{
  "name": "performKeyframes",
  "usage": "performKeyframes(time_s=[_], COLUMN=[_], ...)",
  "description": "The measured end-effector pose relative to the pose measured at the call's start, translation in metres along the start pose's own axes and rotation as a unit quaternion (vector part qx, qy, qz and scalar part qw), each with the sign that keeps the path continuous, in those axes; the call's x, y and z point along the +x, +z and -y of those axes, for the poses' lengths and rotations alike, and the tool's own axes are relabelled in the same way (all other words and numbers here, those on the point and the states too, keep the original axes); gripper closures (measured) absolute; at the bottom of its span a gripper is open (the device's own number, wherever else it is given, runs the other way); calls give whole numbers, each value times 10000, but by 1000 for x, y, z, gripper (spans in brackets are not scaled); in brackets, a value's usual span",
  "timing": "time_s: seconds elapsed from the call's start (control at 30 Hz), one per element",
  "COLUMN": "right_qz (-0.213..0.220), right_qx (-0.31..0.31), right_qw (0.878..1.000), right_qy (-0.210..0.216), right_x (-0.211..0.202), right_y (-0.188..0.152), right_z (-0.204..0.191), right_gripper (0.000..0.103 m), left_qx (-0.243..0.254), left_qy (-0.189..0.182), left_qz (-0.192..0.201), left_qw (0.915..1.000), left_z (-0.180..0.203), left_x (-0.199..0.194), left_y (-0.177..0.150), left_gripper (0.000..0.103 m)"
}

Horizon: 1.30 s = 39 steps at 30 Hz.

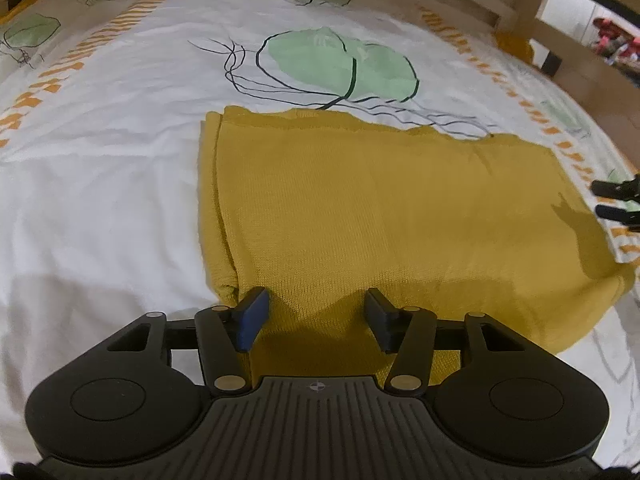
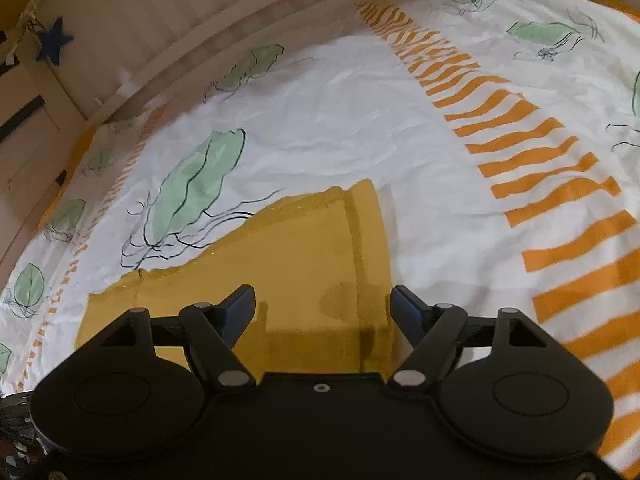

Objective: Fold small clothes

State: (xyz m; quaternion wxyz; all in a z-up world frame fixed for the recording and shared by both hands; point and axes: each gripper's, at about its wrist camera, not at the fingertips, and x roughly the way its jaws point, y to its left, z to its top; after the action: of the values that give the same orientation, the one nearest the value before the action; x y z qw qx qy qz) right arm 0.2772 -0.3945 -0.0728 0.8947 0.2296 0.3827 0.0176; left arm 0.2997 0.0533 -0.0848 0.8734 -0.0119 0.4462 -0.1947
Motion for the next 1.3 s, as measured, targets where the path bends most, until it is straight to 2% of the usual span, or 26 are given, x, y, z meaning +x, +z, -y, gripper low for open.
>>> performKeyframes(time_s=[0.17,0.27,0.4,0.67,0.77,0.9,0.97,1.0,1.03,1.1,1.2,1.3], right_qz=[-95,-145,-249,-263,-319,-449,-460,-443,-430,-340,-241,-138], right_qx=[201,409,669,931,874,822,839,822,756,484,133,-6], right_qw=[9997,9985,9942,9877,9885,9895,9892,9898,9907,9945,9971,9981], right_qy=[87,327,801,1225,1195,1099,1107,1073,1042,867,706,594], right_x=[12,18,23,26,26,29,29,29,27,23,17,11], right_y=[-6,-9,-10,-11,-12,-13,-14,-15,-15,-16,-16,-17], right_z=[15,23,30,42,41,38,38,36,33,22,5,-6], right_gripper=[25,22,21,22,30,58,62,72,74,75,76,76], left_qx=[-372,-542,-575,-389,-480,-555,-633,-713,-825,-994,-1059,-1001], left_qy=[-106,-129,-96,10,-16,-45,-15,8,44,176,641,1506], left_qz=[-2,-31,-34,-58,-36,-2,-5,-8,-10,38,389,635], left_qw=[9993,9984,9983,9992,9988,9984,9980,9975,9966,9949,9915,9815], left_z=[-6,-8,-5,3,2,2,3,2,2,3,5,9], left_x=[-1,0,1,4,6,6,6,5,3,-1,-14,-23], left_y=[3,6,7,9,10,9,10,11,12,16,19,21], left_gripper=[50,49,43,37,35,33,32,33,33,35,40,40])
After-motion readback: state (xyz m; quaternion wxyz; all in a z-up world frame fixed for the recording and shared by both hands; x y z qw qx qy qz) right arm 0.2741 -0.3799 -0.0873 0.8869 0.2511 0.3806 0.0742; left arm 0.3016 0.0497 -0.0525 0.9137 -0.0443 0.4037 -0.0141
